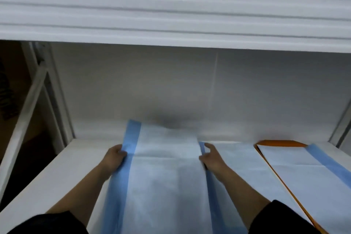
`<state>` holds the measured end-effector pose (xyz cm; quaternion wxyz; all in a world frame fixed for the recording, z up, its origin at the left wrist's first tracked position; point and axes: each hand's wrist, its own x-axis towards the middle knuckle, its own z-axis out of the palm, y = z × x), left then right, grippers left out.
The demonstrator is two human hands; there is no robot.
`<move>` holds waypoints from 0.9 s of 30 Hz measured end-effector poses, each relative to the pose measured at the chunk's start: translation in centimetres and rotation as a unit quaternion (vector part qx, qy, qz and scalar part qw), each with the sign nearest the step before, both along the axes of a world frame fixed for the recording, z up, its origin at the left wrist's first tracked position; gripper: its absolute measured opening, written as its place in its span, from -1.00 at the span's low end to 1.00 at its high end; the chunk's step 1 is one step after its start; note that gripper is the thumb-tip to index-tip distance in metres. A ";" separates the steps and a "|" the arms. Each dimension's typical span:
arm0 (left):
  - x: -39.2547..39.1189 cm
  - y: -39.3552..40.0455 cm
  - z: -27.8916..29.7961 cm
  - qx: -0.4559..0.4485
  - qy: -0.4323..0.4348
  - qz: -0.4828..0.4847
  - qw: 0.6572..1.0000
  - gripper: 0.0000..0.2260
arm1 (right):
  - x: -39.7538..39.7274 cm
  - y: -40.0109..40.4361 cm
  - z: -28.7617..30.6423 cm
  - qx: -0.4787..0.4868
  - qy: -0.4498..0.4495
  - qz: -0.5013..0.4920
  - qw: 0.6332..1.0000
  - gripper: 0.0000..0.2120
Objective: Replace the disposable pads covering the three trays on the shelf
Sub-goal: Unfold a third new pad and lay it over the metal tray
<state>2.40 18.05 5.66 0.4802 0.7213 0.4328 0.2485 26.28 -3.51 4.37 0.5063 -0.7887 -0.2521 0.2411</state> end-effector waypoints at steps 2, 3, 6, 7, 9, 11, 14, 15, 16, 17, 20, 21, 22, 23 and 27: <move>0.8 1.1 -2.7 -0.010 0.016 0.024 1.000 -0.83 | 0.2 1.1 -2.3 -0.037 -0.037 0.005 0.999 -0.41; 1.2 1.6 -3.7 -0.026 0.024 0.029 0.999 -0.88 | 0.0 1.5 -3.3 -0.061 -0.056 0.011 0.997 -0.42; 1.4 1.8 -4.6 -0.053 0.048 0.004 0.997 -0.69 | -0.6 1.8 -5.4 -0.097 -0.090 -0.002 0.991 -0.47; 1.4 1.7 -4.5 -0.041 0.060 -0.009 0.997 -0.56 | -0.5 2.0 -5.7 -0.098 -0.099 -0.012 0.990 -0.49; 1.5 1.6 -4.6 0.009 0.120 -0.032 0.992 -0.39 | -0.7 2.2 -6.2 -0.100 -0.120 -0.030 0.987 -0.54; 1.4 1.5 -5.0 0.063 0.166 -0.049 0.983 -0.34 | -0.9 2.3 -6.6 -0.101 -0.139 -0.037 0.984 -0.58; 0.8 1.6 -5.4 0.147 0.174 -0.100 0.969 -0.43 | -0.9 2.5 -6.4 -0.090 -0.205 0.012 0.975 -0.69; 0.6 1.6 -5.5 0.175 0.172 -0.112 0.963 -0.48 | -0.8 2.5 -6.3 -0.090 -0.228 0.039 0.969 -0.68; 0.5 1.6 -5.7 0.196 0.163 -0.115 0.960 -0.54 | -0.7 2.5 -6.2 -0.087 -0.246 0.063 0.963 -0.65; 0.4 1.4 -5.7 0.215 0.155 -0.111 0.958 -0.58 | -0.7 2.6 -6.4 -0.076 -0.268 0.078 0.957 -0.62; 0.1 1.1 -5.9 0.276 0.127 -0.057 0.951 -0.72 | -1.1 3.0 -7.2 -0.022 -0.330 0.053 0.942 -0.72; 0.0 1.2 -6.0 0.290 0.116 -0.032 0.949 -0.74 | -1.1 3.2 -7.5 -0.009 -0.344 0.038 0.938 -0.75; 0.0 1.3 -6.1 0.297 0.108 -0.013 0.949 -0.75 | -1.2 3.3 -7.7 -0.010 -0.353 0.028 0.935 -0.76; 0.1 1.6 -6.3 0.295 0.103 -0.003 0.950 -0.77 | -1.3 3.6 -7.8 -0.011 -0.359 0.013 0.933 -0.77; 0.9 1.9 -7.6 0.252 0.167 -0.052 0.952 -0.71 | -1.5 4.7 -8.0 -0.130 -0.441 0.005 0.888 -0.62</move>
